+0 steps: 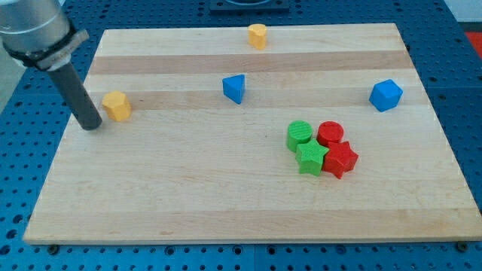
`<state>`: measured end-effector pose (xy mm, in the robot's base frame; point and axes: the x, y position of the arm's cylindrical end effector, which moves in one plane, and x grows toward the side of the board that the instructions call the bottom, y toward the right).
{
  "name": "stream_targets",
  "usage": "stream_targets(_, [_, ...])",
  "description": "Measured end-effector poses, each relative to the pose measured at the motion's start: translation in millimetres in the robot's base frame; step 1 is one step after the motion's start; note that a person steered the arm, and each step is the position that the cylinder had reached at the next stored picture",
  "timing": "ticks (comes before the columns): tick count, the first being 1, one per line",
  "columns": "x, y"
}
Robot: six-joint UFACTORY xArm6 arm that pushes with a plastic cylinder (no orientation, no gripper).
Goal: Move the hexagon into the triangle
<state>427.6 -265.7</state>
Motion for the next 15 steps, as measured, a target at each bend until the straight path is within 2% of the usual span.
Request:
stream_targets(1, [-14,-3])
stream_targets(3, [-21,64])
stream_targets(5, [-63,82])
stream_targets(6, [-65,115])
stream_targets(8, [-63,170])
stream_targets(9, [-59,152])
stream_targets(10, [-25,127])
stream_targets(11, [9,138])
stream_targets(13, [2,211])
stream_targets(15, [3,160])
